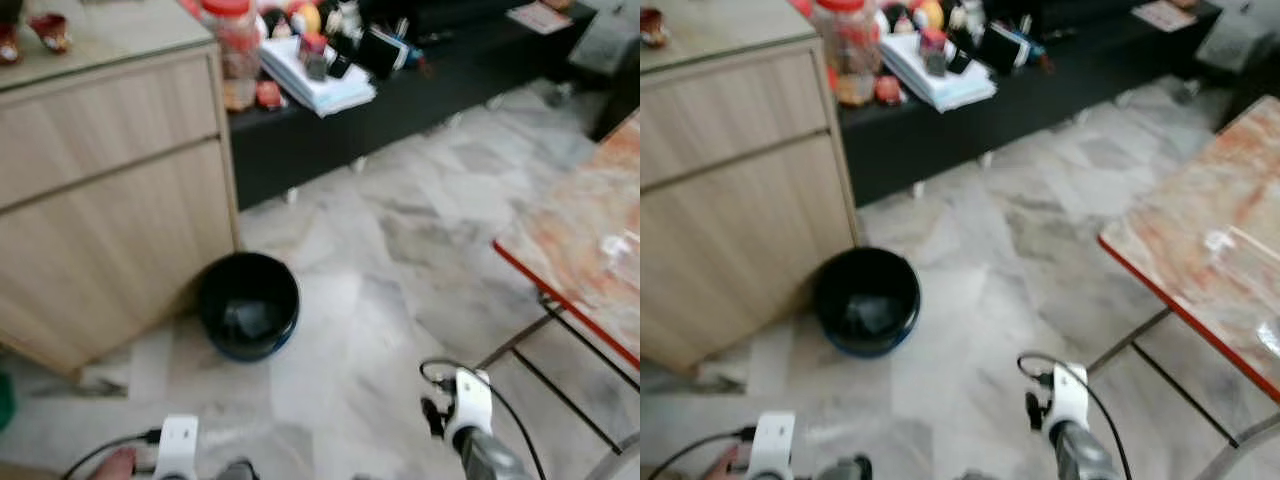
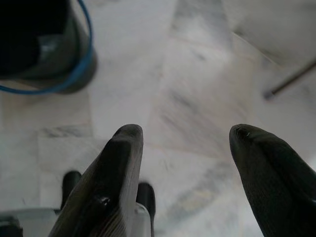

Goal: Picking trash to rubbish bin

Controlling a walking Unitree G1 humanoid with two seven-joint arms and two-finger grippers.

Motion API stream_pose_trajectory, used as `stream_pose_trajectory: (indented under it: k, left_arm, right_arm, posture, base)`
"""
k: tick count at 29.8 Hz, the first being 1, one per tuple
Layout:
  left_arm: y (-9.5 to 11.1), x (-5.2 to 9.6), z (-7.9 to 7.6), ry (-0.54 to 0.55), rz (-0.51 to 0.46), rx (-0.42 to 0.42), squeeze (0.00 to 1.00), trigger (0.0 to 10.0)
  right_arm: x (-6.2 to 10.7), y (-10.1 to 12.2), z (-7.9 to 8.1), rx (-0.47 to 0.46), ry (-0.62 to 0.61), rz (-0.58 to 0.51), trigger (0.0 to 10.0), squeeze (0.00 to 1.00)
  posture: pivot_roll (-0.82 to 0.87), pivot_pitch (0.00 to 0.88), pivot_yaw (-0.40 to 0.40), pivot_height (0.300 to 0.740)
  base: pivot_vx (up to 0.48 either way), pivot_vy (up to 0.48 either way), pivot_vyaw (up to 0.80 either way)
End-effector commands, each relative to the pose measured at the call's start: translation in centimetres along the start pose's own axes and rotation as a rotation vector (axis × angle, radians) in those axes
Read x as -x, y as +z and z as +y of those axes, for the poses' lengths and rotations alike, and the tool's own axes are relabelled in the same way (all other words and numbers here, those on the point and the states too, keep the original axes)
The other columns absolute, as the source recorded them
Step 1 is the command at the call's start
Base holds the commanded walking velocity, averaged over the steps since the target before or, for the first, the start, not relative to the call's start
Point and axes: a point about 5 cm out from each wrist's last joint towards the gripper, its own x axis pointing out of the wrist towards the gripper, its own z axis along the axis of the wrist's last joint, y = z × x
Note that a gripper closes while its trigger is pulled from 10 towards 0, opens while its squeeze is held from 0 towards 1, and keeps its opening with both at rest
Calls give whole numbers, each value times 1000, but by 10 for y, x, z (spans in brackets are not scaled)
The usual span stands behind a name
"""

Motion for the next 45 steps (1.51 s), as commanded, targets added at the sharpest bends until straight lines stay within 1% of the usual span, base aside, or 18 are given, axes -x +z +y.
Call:
stream_pose_trajectory:
  k: [1,2,5,11,14,17,19,21,23,27,30,37,45]
  left_arm:
    - [-12,5,-10,-30,47,-5,0,10000]
    - [-12,5,-10,-29,46,-4,0,10000]
    - [-12,6,-10,-29,46,-3,0,10000]
    - [-14,6,-8,-24,48,-4,0,10000]
    - [-15,6,-6,-21,49,-6,0,10000]
    - [-15,6,-5,-20,49,-10,0,10000]
    - [-16,6,-5,-21,48,-12,0,10000]
    - [-13,6,-7,-29,29,-22,0,10000]
    - [-11,5,-7,-32,21,-25,0,10000]
    - [2,3,-16,-80,-46,-46,0,10000]
    - [4,3,-18,-89,-49,-47,0,10000]
    - [-11,8,-22,-104,15,-50,0,10000]
    - [-17,10,-20,-93,20,-45,0,10000]
  right_arm:
    - [4,-9,-13,-6,-39,26,10000,0]
    - [4,-9,-14,-32,-44,25,10000,0]
    - [4,-8,-16,-45,-51,22,10000,0]
    - [5,-7,-18,-42,-56,20,10000,0]
    - [5,-7,-19,-25,-57,24,10000,0]
    - [4,-3,-18,-3,-49,15,10000,0]
    - [4,-1,-17,-9,-49,4,10000,0]
    - [3,1,-18,-39,-58,0,10000,0]
    - [3,2,-19,-44,-61,0,10000,0]
    - [2,7,-19,-31,-55,-14,10000,0]
    - [2,8,-19,-29,-55,-16,10000,0]
    - [2,7,-18,-40,-57,-16,10000,0]
    - [3,8,-21,-29,-61,-15,10000,0]
  posture:
    - [66,230,-136,740]
    - [67,231,-137,740]
    - [68,236,-139,740]
    - [77,235,-139,740]
    - [82,230,-136,740]
    - [81,228,-134,740]
    - [79,225,-131,740]
    - [77,221,-132,740]
    - [78,221,-132,740]
    - [89,217,-129,740]
    - [89,217,-129,740]
    - [81,199,-128,740]
    - [86,211,-131,740]
  base:
    - [330,0,800]
    - [326,0,0]
    - [328,0,0]
    - [326,0,0]
    - [326,0,0]
    - [326,0,654]
    - [322,0,800]
    - [306,0,0]
    - [150,0,0]
    - [0,0,0]
    - [0,0,0]
    - [0,0,0]
    - [0,0,0]
